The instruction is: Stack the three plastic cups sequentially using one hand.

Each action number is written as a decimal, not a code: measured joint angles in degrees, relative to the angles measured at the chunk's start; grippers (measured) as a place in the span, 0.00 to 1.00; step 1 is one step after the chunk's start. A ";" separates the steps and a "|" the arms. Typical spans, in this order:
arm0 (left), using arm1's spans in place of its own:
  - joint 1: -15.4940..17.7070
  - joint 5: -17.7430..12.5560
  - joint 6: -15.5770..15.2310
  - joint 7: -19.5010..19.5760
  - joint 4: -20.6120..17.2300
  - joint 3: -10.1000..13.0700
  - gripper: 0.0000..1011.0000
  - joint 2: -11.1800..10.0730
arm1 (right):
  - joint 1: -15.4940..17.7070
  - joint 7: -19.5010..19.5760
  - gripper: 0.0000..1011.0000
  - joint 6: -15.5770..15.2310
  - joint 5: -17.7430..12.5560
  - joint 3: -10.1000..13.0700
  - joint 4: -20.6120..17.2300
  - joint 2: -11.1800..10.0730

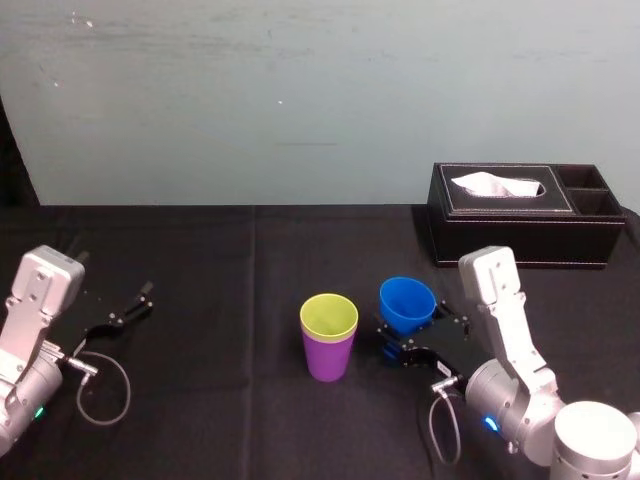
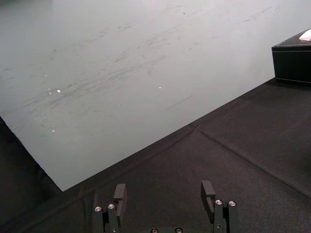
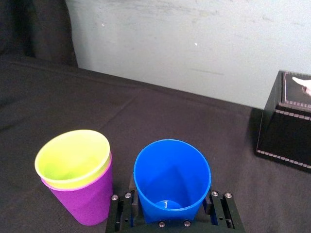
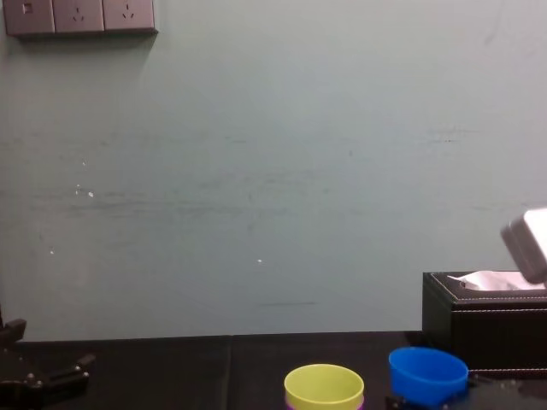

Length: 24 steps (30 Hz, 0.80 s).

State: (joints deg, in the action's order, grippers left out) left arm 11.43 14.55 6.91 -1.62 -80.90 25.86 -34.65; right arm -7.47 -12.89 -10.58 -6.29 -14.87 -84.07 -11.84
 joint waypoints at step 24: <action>0.00 0.00 0.00 0.00 0.00 0.00 0.99 0.00 | -5.40 -7.09 0.72 -8.68 -4.20 -1.85 -9.78 -4.68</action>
State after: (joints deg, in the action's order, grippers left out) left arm 11.43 14.55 6.91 -1.62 -80.90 25.86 -34.65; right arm -12.87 -19.98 -19.26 -10.49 -16.72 -93.85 -16.52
